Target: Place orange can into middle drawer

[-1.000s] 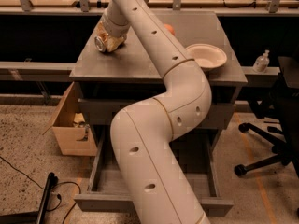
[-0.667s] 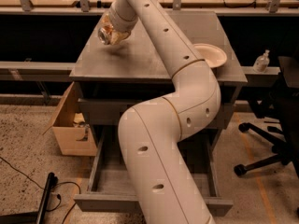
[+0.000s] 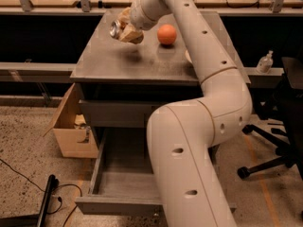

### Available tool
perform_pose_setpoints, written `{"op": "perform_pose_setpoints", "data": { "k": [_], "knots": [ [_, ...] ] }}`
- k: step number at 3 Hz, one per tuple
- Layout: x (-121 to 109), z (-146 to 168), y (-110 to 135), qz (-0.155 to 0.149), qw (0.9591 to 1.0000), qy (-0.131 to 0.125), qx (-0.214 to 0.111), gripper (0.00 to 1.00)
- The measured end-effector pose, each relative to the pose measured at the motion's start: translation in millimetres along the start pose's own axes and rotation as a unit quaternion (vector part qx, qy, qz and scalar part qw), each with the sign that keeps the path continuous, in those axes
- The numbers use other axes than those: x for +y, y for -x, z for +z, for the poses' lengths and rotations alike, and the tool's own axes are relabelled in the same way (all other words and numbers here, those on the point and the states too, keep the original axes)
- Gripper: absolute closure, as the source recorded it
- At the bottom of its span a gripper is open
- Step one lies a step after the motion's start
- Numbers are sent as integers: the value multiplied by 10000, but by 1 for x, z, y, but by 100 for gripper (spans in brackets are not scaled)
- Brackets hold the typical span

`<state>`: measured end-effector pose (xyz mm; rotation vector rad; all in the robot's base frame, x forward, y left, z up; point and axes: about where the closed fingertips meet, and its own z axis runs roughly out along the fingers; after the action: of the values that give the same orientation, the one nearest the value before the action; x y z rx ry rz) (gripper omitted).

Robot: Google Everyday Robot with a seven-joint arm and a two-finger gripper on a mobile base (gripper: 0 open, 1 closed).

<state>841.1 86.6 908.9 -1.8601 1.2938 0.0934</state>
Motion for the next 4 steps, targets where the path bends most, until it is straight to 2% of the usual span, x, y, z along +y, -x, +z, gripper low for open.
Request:
{"op": "perform_pose_setpoints", "data": {
  "k": [1, 2, 3, 4],
  "knots": [
    [6, -6, 5, 1322, 9887, -95, -698, 100],
    [-17, -72, 16, 2201, 9665, -809, -1046, 100],
    [-26, -143, 27, 2637, 9447, -1510, -1234, 100],
    [-9, -187, 29, 3217, 9110, -1946, -1694, 100]
  ]
}}
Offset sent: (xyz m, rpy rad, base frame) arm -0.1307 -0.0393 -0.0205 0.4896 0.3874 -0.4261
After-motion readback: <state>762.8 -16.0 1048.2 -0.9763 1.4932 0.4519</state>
